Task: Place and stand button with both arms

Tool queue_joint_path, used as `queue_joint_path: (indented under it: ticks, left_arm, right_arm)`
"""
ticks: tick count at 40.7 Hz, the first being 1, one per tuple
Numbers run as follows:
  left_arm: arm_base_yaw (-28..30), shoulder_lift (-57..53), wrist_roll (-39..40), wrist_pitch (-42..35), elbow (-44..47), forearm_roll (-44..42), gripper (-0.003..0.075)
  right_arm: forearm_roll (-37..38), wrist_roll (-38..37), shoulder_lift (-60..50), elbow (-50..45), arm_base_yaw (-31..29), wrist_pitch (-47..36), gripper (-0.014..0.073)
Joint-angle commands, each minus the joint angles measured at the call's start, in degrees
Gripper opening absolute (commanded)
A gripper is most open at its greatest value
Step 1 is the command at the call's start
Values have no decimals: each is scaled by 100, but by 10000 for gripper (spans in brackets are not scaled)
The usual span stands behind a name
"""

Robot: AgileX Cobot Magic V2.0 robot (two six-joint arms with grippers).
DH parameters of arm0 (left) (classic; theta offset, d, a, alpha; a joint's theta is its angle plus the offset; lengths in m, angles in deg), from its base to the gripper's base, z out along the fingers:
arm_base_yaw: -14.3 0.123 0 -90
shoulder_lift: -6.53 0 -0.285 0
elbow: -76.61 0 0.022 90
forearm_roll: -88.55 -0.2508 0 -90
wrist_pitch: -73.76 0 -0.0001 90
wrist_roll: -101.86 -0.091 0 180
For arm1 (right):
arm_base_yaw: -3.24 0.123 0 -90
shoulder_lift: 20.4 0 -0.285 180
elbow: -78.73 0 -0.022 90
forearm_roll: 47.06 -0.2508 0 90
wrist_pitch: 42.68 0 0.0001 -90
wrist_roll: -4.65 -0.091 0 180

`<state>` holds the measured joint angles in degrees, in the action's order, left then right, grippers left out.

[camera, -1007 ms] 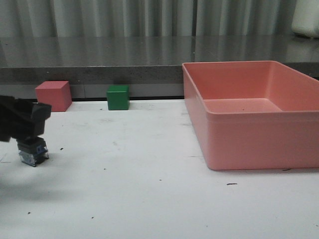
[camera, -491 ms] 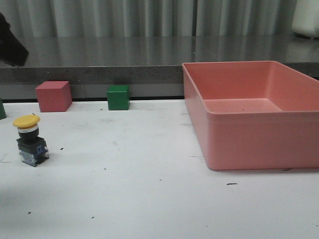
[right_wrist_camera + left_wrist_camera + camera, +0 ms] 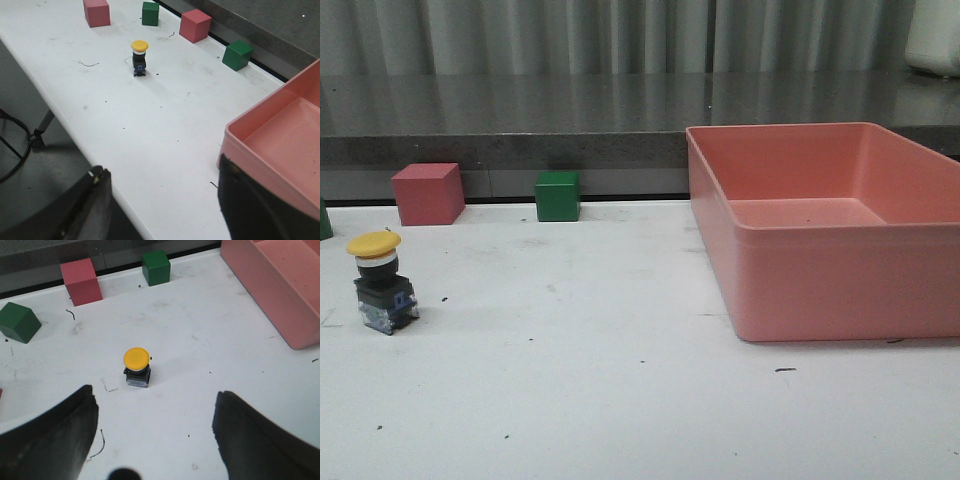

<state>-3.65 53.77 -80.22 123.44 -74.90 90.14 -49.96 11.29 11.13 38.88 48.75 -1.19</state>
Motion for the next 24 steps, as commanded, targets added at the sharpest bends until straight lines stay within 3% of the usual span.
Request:
queue_joint_path:
  ticks: [1,24]
  left_arm:
    - [-52,-298,67,-19,-197,33,473]
    - [-52,-467,67,-10,-197,33,468]
  right_arm:
    - [35,59,26,145,-18,-462,480]
    - [35,59,26,145,-18,-466,474]
